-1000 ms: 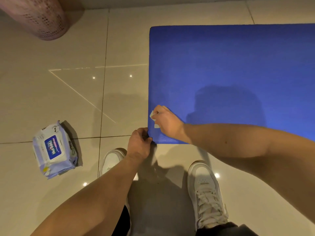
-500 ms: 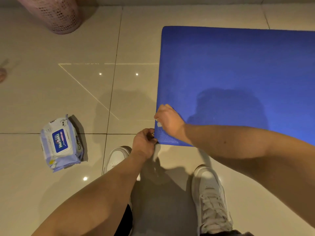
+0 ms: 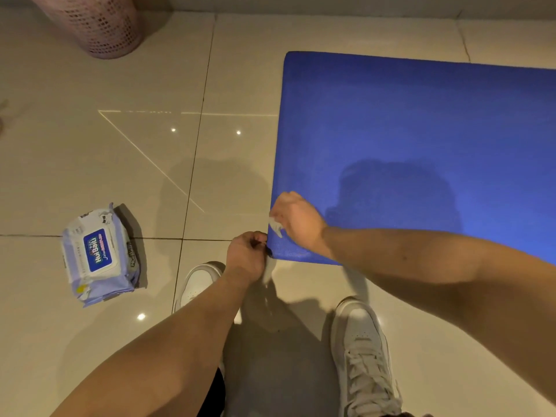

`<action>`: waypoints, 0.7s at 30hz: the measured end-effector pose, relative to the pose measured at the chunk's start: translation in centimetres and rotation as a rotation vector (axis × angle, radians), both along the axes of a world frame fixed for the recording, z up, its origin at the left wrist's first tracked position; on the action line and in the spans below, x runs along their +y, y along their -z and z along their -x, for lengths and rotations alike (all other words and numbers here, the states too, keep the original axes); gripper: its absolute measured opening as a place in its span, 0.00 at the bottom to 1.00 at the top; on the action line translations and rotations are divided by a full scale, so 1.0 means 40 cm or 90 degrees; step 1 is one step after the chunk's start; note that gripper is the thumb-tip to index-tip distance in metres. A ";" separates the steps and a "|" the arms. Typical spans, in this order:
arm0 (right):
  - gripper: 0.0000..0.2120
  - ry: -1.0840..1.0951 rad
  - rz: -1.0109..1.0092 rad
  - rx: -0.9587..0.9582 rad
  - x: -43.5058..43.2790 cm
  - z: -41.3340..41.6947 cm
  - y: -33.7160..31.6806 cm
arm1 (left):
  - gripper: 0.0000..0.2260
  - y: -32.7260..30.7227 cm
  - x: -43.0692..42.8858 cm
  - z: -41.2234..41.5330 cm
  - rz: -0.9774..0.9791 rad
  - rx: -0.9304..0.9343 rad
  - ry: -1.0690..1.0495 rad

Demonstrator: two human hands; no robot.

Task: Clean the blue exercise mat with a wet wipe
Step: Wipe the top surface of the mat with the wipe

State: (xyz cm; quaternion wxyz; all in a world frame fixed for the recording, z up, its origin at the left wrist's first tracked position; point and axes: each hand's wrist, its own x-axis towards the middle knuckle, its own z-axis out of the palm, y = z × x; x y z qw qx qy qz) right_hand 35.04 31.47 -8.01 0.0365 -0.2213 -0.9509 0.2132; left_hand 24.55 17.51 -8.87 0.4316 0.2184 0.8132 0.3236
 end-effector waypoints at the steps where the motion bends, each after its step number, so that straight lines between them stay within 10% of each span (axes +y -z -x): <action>1: 0.12 0.032 -0.023 -0.034 0.016 0.006 0.002 | 0.13 0.000 0.000 -0.001 0.001 -0.003 -0.002; 21: 0.02 0.009 -0.011 -0.020 0.003 -0.440 0.004 | 0.06 -0.025 0.028 -0.029 0.037 0.061 -0.010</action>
